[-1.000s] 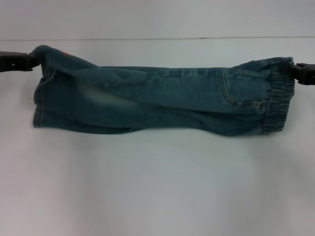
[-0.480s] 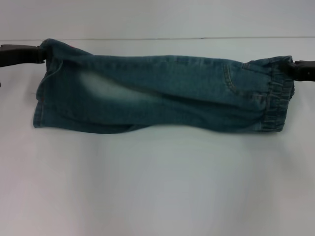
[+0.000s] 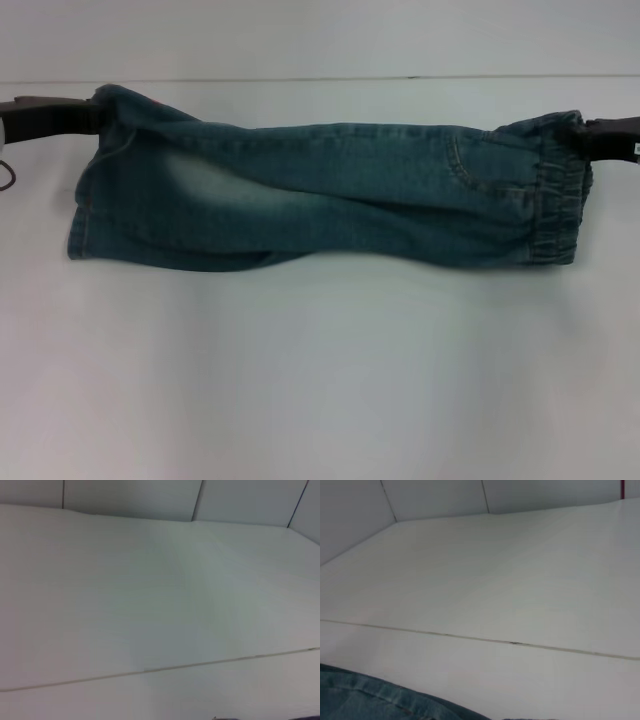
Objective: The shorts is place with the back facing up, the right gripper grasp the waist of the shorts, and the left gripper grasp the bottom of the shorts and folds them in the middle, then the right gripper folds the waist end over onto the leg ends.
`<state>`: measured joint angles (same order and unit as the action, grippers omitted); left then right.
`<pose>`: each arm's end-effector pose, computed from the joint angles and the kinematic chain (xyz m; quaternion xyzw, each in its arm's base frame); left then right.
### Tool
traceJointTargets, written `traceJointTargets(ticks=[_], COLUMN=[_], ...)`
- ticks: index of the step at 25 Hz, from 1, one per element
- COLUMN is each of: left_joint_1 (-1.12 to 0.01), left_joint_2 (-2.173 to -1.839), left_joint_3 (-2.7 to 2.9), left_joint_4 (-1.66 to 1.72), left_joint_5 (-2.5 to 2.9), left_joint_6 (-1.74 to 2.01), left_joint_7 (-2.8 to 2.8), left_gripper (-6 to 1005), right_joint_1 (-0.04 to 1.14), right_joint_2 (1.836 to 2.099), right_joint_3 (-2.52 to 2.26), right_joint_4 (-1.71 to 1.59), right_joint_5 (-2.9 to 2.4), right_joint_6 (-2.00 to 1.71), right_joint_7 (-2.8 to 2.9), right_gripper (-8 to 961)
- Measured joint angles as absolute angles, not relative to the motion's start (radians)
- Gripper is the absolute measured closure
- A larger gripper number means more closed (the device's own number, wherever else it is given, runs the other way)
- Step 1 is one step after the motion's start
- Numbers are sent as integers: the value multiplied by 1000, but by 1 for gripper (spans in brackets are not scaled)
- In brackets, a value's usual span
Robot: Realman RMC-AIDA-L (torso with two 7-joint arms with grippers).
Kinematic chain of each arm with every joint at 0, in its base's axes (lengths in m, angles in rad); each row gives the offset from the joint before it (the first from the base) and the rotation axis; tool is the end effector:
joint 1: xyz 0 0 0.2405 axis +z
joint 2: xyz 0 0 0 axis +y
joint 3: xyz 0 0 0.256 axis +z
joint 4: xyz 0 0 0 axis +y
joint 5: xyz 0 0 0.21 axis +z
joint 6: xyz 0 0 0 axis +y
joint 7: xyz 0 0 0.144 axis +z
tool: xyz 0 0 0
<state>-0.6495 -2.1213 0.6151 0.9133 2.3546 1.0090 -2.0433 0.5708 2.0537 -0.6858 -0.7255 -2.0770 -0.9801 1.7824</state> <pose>-0.2740 0.4229 0.0582 -0.8132 -0.4187 -0.1341 0.3814 0.3057 0.4048 0.0465 -0.8257 0.3967 0.1621 0.3669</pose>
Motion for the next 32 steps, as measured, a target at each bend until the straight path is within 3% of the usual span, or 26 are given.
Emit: traceJointTargets(ticks=[9,15,26,31,32], left_joint_1=[-626,-622,-620,-618,-617], left_joint_2=[-2159,-2163,-2163,-2163,-2161], left_joint_3=[656,657,660,672,672], left_joint_4=[924,919,919,924,926], left_joint_5=[2355,2355,2356,2356,2356], left_joint_6=[903,872,865,865,871], left_joint_7=[-2050,-2053,-2062,-2068,-2077], left_gripper=[819,810,376,151,145], right_joint_1=[575,566,560,534,522], right_joint_2=[2054,2055,2056,2069,2075], right_joint_3=[-710,-701,-679,-671,-671], right_joint_4=[-726,-735,-739,-771,-786], right_joint_5=[-2077,-2073,-2068,-2029,-2011], right_joint_6=[-991,-986,-955,-986,-1000], right_joint_7=[1800,1808,1809,1803,1801], right_gripper=[889,674,195,116,101])
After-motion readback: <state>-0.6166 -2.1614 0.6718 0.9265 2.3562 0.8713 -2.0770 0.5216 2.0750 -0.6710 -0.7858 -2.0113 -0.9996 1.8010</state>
